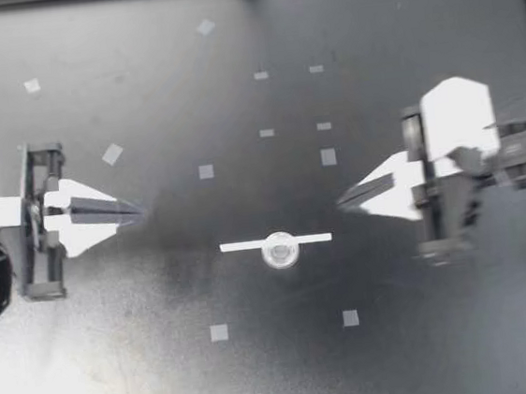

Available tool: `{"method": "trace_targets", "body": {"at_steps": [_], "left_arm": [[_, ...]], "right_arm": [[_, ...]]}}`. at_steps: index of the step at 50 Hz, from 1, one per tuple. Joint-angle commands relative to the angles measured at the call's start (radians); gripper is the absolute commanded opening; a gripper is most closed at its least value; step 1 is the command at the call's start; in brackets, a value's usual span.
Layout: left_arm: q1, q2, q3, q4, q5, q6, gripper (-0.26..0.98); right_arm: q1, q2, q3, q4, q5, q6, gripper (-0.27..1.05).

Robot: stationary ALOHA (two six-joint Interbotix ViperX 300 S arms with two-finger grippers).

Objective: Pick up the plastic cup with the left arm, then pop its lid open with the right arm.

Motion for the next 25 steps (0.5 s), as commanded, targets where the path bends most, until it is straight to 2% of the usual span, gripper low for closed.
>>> {"method": "trace_targets", "body": {"at_steps": [1, 8, 17, 25], "left_arm": [[0.002, 0.034, -0.015, 0.000, -0.044, -0.012, 0.43], [0.002, 0.115, -0.020, 0.000, -0.084, -0.031, 0.58], [0.002, 0.233, -0.035, -0.002, -0.135, -0.040, 0.59], [0.000, 0.364, -0.077, 0.000, -0.158, -0.041, 0.59]], "right_arm": [[-0.005, 0.060, -0.051, 0.002, -0.029, 0.002, -0.15], [-0.003, 0.169, -0.101, 0.002, -0.040, 0.002, -0.15], [-0.003, 0.235, -0.133, 0.002, -0.040, 0.002, -0.15], [-0.002, 0.270, -0.141, 0.003, -0.038, 0.012, -0.15]]}}
